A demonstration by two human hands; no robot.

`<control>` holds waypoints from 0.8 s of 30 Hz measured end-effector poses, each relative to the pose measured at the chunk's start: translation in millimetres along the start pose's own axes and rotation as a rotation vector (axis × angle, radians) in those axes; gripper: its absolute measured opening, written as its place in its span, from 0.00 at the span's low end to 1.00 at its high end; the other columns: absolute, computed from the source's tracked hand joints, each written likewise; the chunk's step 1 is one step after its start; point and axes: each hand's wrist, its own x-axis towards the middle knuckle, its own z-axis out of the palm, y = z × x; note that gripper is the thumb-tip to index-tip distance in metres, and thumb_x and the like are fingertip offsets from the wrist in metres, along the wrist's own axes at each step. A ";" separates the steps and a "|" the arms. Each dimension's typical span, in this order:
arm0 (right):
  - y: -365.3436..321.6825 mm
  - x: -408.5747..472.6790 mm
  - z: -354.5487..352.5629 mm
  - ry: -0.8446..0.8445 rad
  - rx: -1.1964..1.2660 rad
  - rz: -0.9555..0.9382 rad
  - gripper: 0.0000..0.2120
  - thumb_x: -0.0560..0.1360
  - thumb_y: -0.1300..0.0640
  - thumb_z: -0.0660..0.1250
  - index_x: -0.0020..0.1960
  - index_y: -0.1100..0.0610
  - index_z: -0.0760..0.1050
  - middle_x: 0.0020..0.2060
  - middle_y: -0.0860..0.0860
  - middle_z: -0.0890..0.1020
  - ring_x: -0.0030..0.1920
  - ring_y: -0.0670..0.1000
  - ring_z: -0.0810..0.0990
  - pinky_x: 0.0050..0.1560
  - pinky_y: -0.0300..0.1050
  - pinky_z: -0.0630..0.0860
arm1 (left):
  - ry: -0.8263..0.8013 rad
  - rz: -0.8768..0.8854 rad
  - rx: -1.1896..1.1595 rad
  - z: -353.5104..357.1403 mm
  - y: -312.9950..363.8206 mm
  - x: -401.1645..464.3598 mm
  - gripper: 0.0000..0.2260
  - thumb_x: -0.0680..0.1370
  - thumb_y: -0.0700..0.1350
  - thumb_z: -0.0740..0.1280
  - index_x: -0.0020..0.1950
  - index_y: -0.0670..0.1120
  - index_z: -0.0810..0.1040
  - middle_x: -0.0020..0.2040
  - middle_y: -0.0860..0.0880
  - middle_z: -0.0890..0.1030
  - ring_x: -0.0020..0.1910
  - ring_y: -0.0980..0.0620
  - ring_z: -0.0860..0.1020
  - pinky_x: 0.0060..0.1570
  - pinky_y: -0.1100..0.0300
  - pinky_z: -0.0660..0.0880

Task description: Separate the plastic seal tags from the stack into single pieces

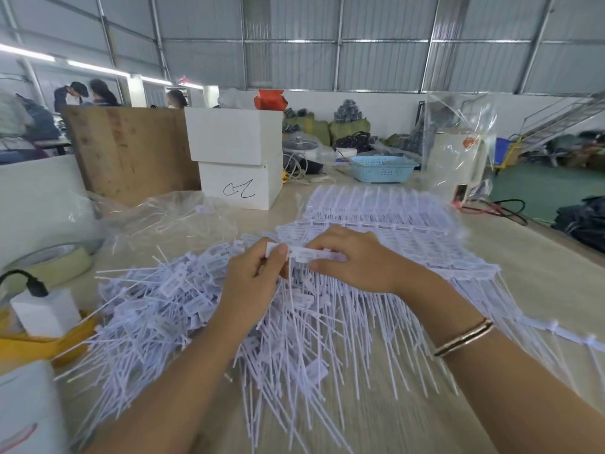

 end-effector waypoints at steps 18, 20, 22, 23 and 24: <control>-13.6 2.4 28.4 0.276 0.234 -0.099 0.07 0.76 0.53 0.68 0.46 0.56 0.80 0.36 0.54 0.82 0.37 0.52 0.77 0.48 0.50 0.71 | 0.007 -0.174 -0.116 -0.6 5.6 3.0 0.15 0.78 0.49 0.65 0.34 0.44 0.80 0.29 0.45 0.79 0.30 0.53 0.76 0.33 0.69 0.70; -15.3 2.0 31.9 0.330 0.233 -0.131 0.07 0.76 0.53 0.68 0.44 0.56 0.79 0.33 0.53 0.81 0.33 0.49 0.74 0.48 0.50 0.67 | 0.001 -0.194 -0.184 -2.1 7.8 3.4 0.16 0.78 0.49 0.65 0.31 0.47 0.80 0.28 0.48 0.79 0.30 0.54 0.76 0.36 0.67 0.72; -16.1 1.8 34.1 0.396 0.215 -0.155 0.06 0.76 0.54 0.68 0.42 0.55 0.78 0.28 0.50 0.77 0.29 0.47 0.70 0.46 0.47 0.63 | 0.006 -0.198 -0.251 -1.5 9.3 2.2 0.16 0.78 0.48 0.64 0.31 0.47 0.79 0.28 0.48 0.79 0.30 0.53 0.77 0.36 0.66 0.73; -16.4 1.6 34.6 0.422 0.207 -0.163 0.06 0.76 0.54 0.68 0.40 0.54 0.77 0.26 0.48 0.75 0.28 0.45 0.68 0.46 0.46 0.62 | 0.021 -0.202 -0.273 -0.6 9.8 1.4 0.15 0.78 0.48 0.64 0.33 0.45 0.79 0.28 0.48 0.80 0.30 0.53 0.77 0.35 0.66 0.73; -16.7 1.2 35.0 0.442 0.202 -0.168 0.07 0.76 0.55 0.68 0.39 0.52 0.76 0.25 0.45 0.72 0.27 0.45 0.67 0.46 0.45 0.61 | 0.035 -0.205 -0.286 0.6 10.8 0.3 0.15 0.78 0.48 0.64 0.34 0.44 0.80 0.28 0.48 0.80 0.30 0.53 0.78 0.35 0.65 0.74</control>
